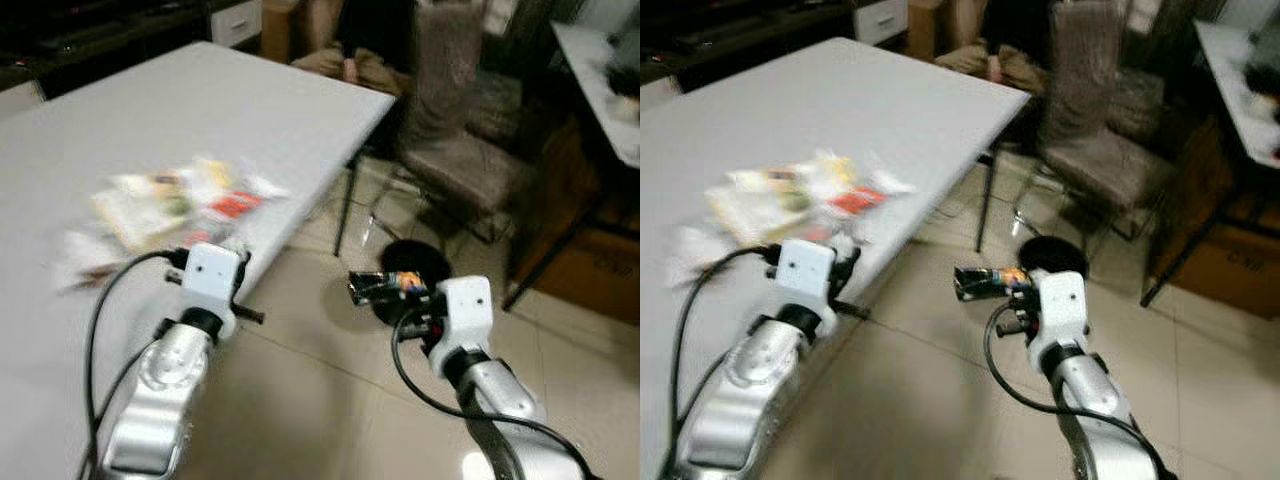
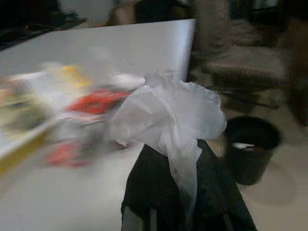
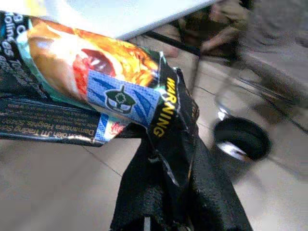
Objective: Picking trash to rubbish bin
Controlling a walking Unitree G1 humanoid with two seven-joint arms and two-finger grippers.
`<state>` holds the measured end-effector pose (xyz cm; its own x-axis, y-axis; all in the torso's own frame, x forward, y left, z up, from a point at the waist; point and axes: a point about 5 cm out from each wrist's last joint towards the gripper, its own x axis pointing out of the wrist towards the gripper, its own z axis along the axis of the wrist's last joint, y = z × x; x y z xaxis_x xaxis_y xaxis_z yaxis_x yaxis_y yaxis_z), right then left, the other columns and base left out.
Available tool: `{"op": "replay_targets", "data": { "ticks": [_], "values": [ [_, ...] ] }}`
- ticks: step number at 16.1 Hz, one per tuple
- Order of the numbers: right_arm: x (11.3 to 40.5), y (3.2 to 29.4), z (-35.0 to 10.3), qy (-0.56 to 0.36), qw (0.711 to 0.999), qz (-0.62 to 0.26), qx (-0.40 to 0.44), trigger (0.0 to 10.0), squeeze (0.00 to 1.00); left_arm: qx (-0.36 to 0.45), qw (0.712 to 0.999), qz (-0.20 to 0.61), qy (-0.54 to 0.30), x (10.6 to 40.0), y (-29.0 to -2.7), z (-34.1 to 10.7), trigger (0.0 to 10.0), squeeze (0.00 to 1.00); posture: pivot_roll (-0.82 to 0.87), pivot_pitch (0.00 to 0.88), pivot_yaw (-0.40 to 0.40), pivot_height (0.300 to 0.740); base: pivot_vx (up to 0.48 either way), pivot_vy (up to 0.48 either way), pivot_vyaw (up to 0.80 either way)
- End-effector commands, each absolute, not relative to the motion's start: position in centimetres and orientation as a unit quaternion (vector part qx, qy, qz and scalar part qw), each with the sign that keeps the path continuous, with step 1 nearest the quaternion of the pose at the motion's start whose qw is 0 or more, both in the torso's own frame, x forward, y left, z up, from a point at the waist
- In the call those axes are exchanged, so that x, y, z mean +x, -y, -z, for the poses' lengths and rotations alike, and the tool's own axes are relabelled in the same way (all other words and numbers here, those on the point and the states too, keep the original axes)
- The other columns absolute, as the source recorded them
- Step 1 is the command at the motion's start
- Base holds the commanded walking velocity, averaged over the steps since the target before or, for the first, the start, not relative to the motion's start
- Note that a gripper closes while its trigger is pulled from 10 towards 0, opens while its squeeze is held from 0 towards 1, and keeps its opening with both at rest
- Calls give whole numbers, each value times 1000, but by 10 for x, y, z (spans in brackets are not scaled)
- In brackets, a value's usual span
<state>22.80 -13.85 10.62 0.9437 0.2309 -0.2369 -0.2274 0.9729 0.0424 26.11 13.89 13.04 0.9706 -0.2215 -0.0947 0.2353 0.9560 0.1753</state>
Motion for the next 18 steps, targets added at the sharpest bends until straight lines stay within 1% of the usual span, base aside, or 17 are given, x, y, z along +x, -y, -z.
{"op": "replay_targets", "data": {
  "ticks": [1, 2, 3, 4, 5, 7, 11, 13, 18],
  "values": [
    [230, 141, -109, -116, 987, -108, 8, 10000, 0, 97, 987, 123, -33, 262, -136, -133, 10000, 0, -145, 37, -52, 740, 0, -428, 0],
    [230, 141, -108, -117, 987, -106, 8, 10000, 0, 97, 987, 124, -33, 262, -136, -133, 10000, 0, -145, 38, -49, 740, 0, -431, 0],
    [230, 141, -108, -116, 988, -105, 8, 10000, 0, 78, 988, 127, -46, 263, -135, -131, 10000, 0, -145, 38, -49, 740, 0, 0, 0],
    [230, 141, -108, -116, 988, -104, 9, 10000, 0, 54, 988, 128, -62, 263, -135, -128, 10000, 0, -145, 38, -49, 740, 0, 480, 0],
    [229, 141, -108, -116, 988, -103, 9, 10000, 0, 48, 989, 125, -67, 263, -136, -127, 10000, 0, -148, 35, -42, 740, 0, 480, 0],
    [228, 141, -108, -117, 988, -102, 10, 10000, 0, 55, 989, 124, -63, 264, -137, -128, 10000, 0, -148, 35, -39, 740, 0, 480, 0],
    [227, 143, -106, -121, 988, -96, 8, 10000, 0, 56, 989, 124, -63, 263, -138, -129, 10000, 0, -150, 28, -39, 740, 0, 0, 0],
    [226, 145, -102, -133, 987, -86, 10, 10000, 0, 71, 987, 130, -60, 264, -137, -127, 10000, 0, -150, 26, -38, 740, 0, 0, 0],
    [227, 152, -97, -136, 988, -69, 10, 10000, 0, 70, 988, 126, -59, 262, -137, -123, 10000, 0, -147, 13, -46, 740, 0, 0, -800]
  ]
}}
